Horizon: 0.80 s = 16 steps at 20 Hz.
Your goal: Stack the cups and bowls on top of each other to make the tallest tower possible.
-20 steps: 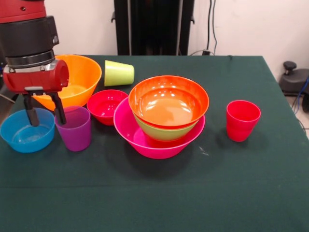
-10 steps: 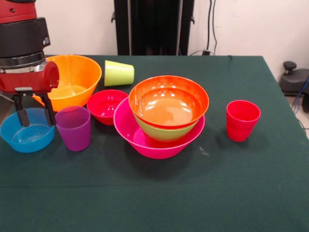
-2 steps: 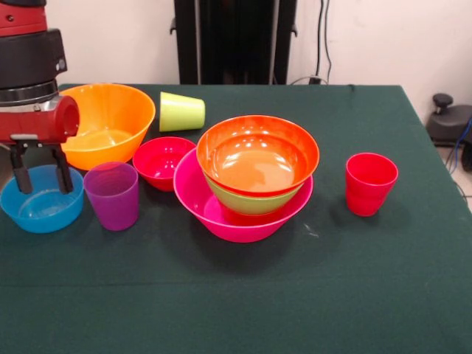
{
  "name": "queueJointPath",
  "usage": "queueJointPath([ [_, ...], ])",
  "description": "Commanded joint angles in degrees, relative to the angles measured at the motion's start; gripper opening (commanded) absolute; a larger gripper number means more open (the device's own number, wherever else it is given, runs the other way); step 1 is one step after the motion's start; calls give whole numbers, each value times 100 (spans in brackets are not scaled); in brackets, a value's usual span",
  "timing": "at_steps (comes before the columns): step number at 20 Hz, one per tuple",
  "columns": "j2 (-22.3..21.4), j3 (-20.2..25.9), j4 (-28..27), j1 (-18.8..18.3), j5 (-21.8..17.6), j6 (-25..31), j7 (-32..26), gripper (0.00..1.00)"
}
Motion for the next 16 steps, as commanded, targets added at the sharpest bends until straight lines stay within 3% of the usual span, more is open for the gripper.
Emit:
queueJointPath([
  [1, 226, -552, -198, 122, -551, 498, -1461, 100],
  [7, 258, -846, -136, 224, -502, 620, -1105, 100],
  [16, 457, -1069, -64, 281, -571, 227, -866, 100],
])
